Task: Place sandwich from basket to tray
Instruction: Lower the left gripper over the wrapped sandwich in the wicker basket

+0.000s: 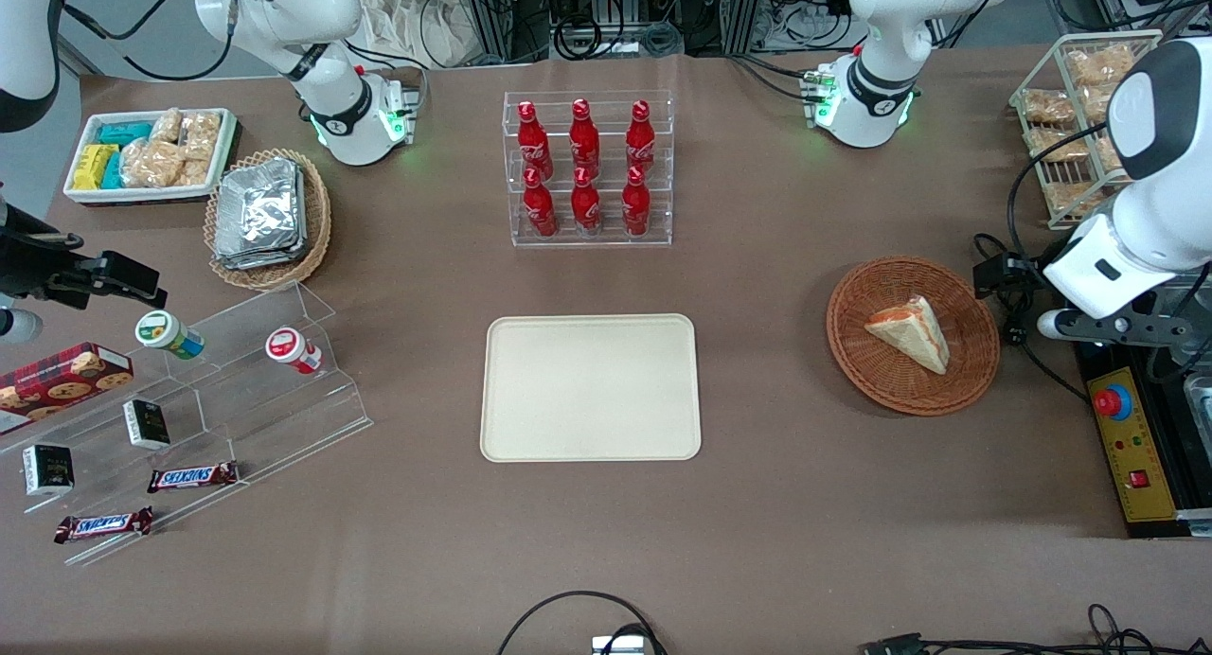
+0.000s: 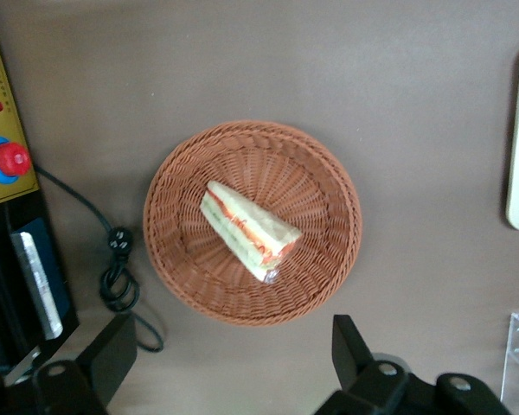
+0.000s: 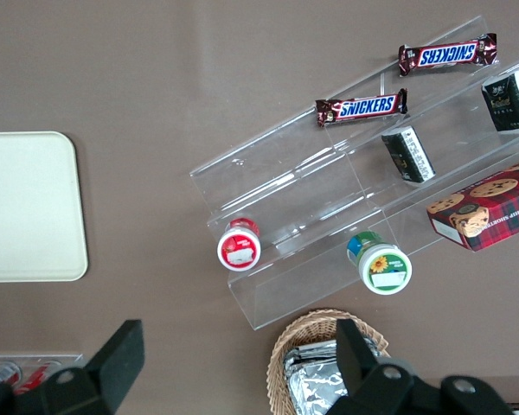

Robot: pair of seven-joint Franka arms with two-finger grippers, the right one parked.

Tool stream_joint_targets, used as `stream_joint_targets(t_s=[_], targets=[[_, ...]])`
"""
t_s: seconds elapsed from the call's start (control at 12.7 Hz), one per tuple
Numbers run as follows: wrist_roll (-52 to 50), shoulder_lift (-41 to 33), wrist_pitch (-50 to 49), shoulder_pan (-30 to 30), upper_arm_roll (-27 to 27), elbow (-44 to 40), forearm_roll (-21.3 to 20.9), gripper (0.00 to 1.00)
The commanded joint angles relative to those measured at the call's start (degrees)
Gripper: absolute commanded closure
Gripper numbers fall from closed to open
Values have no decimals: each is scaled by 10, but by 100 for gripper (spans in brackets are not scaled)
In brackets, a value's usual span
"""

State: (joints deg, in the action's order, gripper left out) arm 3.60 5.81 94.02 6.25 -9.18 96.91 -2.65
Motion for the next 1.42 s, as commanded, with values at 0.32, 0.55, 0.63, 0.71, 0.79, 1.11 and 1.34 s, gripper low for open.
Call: stream_joint_targets(t_s=[0.32,0.55,0.63,0.71,0.79,1.11,1.34], targets=[[-53,58,-31,-11,-3,-74,-12,0],[-259,20,52,-8,-3,30,11,0],[-297,-13,109,-5,-1,94,14,0],[-333,-39,154,-4,0,151,14,0],[-401,-50,187,-4,1,192,22,0],[-566,-70,318,-4,0,313,33,0],[-620,-55,333,-3,0,338,33,0]])
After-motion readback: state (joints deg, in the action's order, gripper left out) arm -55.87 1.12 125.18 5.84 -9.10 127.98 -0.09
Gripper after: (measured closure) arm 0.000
